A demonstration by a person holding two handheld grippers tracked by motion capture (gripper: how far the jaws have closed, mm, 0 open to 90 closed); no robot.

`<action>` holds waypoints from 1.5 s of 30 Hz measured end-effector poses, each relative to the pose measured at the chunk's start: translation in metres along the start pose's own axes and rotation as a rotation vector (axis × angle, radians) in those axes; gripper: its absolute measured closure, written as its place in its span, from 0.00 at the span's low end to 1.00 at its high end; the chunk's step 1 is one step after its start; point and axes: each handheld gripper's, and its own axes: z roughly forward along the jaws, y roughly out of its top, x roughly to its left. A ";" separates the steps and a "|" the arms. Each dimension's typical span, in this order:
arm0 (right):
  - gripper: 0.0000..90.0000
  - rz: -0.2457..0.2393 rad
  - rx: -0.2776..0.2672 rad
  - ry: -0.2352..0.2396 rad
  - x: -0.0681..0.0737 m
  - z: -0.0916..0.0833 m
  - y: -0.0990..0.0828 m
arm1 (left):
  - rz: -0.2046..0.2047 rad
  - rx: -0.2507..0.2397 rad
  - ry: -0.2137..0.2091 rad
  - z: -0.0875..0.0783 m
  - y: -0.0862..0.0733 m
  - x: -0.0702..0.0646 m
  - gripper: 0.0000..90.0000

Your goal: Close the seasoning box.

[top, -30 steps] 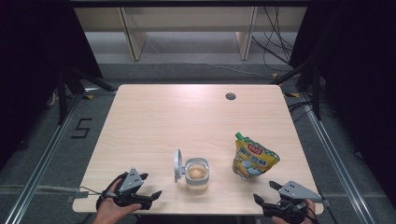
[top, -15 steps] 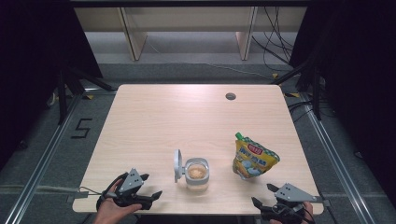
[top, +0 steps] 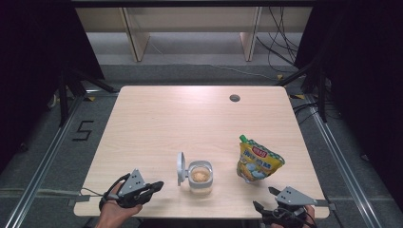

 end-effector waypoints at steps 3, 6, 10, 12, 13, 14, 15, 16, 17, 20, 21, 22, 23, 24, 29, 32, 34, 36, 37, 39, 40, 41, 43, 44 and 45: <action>0.30 -0.024 -0.022 -0.011 -0.001 0.000 0.001 | 0.019 0.013 -0.032 0.004 0.005 -0.004 0.99; 0.30 -0.003 0.001 -0.018 0.000 0.000 0.000 | 0.016 0.012 -0.046 0.007 0.009 -0.004 0.99; 0.30 -0.022 -0.019 -0.012 -0.001 0.001 0.000 | 0.018 -0.013 -0.037 0.004 0.018 -0.001 0.99; 0.30 0.002 0.005 -0.010 0.001 0.000 0.000 | 0.022 -0.020 -0.042 0.003 0.024 -0.001 0.99; 0.30 0.002 0.005 -0.004 0.001 0.000 0.000 | 0.030 -0.024 -0.042 0.003 0.026 -0.001 0.99; 0.30 -0.004 0.001 -0.002 0.001 0.001 0.000 | 0.044 -0.030 -0.041 0.002 0.029 0.000 0.99; 0.30 -0.006 -0.014 0.004 0.001 0.001 0.000 | 0.034 -0.032 -0.051 0.002 0.032 0.000 0.99; 0.30 -0.014 -0.010 0.009 0.001 0.001 0.001 | 0.024 -0.035 -0.044 0.002 0.034 -0.001 0.99; 0.30 -0.007 -0.006 0.012 0.002 0.001 0.001 | 0.033 -0.040 -0.047 0.002 0.036 -0.001 0.99; 0.30 -0.031 -0.016 0.001 0.001 0.002 0.001 | 0.021 -0.047 -0.061 0.005 0.043 -0.002 0.99; 0.30 -0.026 -0.010 0.004 0.002 0.002 0.001 | 0.031 -0.047 -0.060 0.006 0.045 -0.002 0.99; 0.30 -0.029 -0.012 0.004 0.002 0.002 0.001 | 0.022 -0.049 -0.063 0.007 0.046 -0.003 0.99; 0.30 -0.016 -0.006 0.005 0.002 0.002 0.001 | 0.029 -0.048 -0.058 0.007 0.048 -0.004 0.99; 0.30 -0.004 -0.003 0.008 0.003 0.001 0.001 | 0.041 -0.045 -0.062 0.007 0.049 -0.003 0.99; 0.30 -0.022 -0.023 -0.001 0.001 0.002 0.001 | 0.038 -0.060 -0.063 0.008 0.056 -0.004 0.99; 0.30 -0.021 -0.015 0.015 0.001 0.003 0.000 | 0.059 -0.065 -0.057 0.008 0.061 -0.003 0.99; 0.30 -0.020 -0.018 0.023 0.001 0.004 0.000 | 0.066 -0.071 -0.062 0.009 0.063 -0.003 0.99; 0.30 -0.013 -0.016 0.027 0.001 0.004 0.000 | 0.061 -0.069 -0.067 0.010 0.065 -0.004 0.99; 0.30 -0.012 -0.015 0.027 0.001 0.004 0.000 | 0.061 -0.077 -0.068 0.011 0.066 -0.005 0.99; 0.30 -0.013 -0.015 0.026 0.001 0.004 0.000 | 0.077 -0.077 -0.064 0.012 0.068 -0.006 0.99; 0.30 -0.028 -0.025 0.007 0.000 0.003 0.000 | 0.085 -0.076 -0.067 0.012 0.069 -0.005 0.99; 0.30 -0.028 -0.024 0.007 0.000 0.004 0.000 | 0.066 -0.077 -0.068 0.013 0.070 -0.007 0.99; 0.30 -0.030 -0.020 0.002 0.000 0.003 0.000 | 0.074 -0.077 -0.062 0.013 0.072 -0.007 0.99; 0.30 -0.034 -0.018 0.002 0.000 0.003 0.000 | 0.082 -0.078 -0.063 0.014 0.073 -0.008 0.99; 0.30 -0.035 -0.018 0.002 0.000 0.003 0.000 | 0.091 -0.076 -0.065 0.015 0.074 -0.009 0.99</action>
